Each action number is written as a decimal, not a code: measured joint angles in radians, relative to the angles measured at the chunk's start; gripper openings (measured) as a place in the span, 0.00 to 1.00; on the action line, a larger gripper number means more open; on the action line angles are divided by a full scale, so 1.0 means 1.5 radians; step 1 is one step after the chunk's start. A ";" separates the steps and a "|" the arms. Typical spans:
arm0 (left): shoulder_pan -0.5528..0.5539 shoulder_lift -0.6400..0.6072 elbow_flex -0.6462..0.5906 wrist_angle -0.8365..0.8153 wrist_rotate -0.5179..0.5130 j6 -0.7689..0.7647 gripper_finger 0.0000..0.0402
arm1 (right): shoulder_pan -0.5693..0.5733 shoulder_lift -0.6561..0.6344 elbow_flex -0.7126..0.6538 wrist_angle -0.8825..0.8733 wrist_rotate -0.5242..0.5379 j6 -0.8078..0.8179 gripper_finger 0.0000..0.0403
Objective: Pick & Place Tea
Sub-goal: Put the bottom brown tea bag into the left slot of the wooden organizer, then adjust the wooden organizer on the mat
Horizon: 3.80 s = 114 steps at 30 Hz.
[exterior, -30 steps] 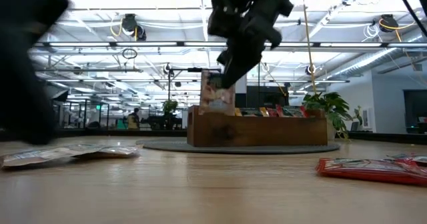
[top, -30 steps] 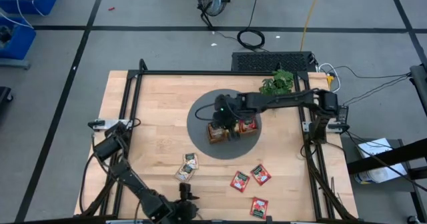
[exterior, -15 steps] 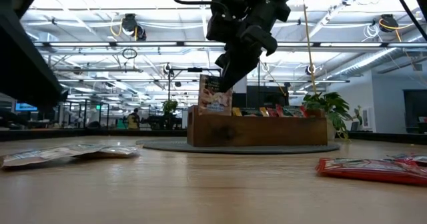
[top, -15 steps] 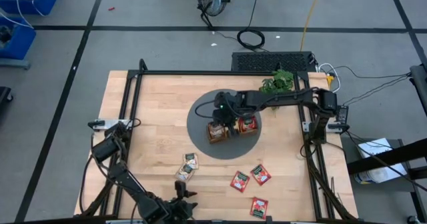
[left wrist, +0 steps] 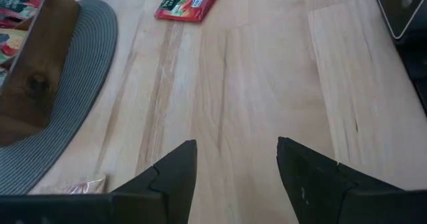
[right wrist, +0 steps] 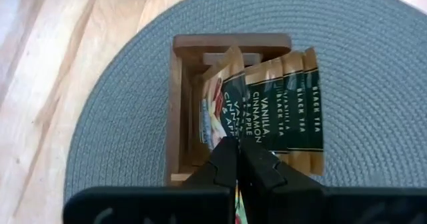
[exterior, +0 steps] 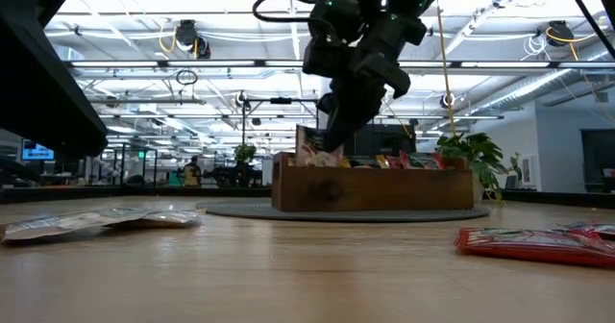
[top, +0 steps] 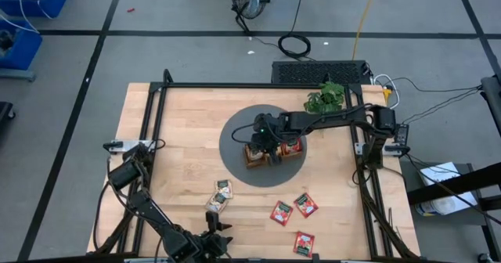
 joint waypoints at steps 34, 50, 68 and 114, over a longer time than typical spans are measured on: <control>0.029 -0.003 0.000 -0.042 -0.052 -0.111 0.42 | 0.031 -0.200 -0.070 -0.162 0.172 0.121 0.23; 0.217 -0.049 0.086 -0.220 0.017 -0.128 0.01 | 0.092 -0.651 -0.612 0.359 0.364 0.170 0.00; 0.300 -0.102 0.018 -0.392 -0.014 -0.330 0.01 | 0.103 -0.718 -0.757 0.382 0.470 0.355 0.00; 0.440 -0.102 -0.103 -0.078 0.110 -0.084 0.01 | 0.106 -0.609 -0.811 0.488 0.309 0.388 0.00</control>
